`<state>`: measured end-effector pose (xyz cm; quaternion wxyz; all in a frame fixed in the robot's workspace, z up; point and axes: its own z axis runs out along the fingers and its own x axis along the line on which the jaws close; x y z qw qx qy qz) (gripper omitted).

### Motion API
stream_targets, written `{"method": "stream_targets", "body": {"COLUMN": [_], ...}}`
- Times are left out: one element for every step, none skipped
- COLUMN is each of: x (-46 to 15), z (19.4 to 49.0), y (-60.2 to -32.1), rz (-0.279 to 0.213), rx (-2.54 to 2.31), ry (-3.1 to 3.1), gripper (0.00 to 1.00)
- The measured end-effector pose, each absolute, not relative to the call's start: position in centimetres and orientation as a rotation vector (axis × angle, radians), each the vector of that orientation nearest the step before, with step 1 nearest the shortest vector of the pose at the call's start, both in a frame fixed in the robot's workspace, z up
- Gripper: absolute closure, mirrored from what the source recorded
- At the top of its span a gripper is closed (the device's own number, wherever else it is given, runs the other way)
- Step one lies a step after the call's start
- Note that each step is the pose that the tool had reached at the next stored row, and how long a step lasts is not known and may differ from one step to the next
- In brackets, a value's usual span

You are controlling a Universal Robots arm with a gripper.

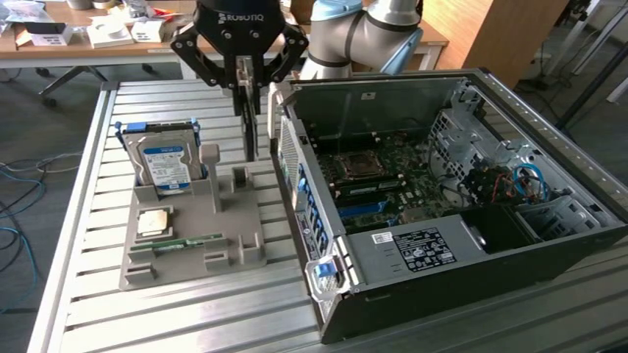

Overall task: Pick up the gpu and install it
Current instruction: 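Pick up the gpu and move the gpu toward the slot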

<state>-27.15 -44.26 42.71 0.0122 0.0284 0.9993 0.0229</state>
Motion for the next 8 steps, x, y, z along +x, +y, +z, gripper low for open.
{"method": "stream_targets", "body": {"x": [-27.0, -26.8, -26.7, -26.5, -26.4, -26.2, -26.0, -25.9], "z": [42.7, 42.7, 42.7, 42.7, 42.7, 42.7, 42.7, 42.7], "y": [-44.3, -44.3, -44.3, -44.3, -44.3, -44.3, -44.3, -44.3], "rz": [0.072, 0.072, 0.072, 0.072, 0.072, 0.072, 0.072, 0.072], "rx": [0.089, 0.089, 0.089, 0.089, 0.089, 0.089, 0.089, 0.089], "ry": [3.115, 3.115, 3.115, 3.115, 3.115, 3.115, 3.115, 3.115], "gripper": [0.74, 0.74, 0.74, 0.74, 0.74, 0.74, 0.74, 0.74]}}
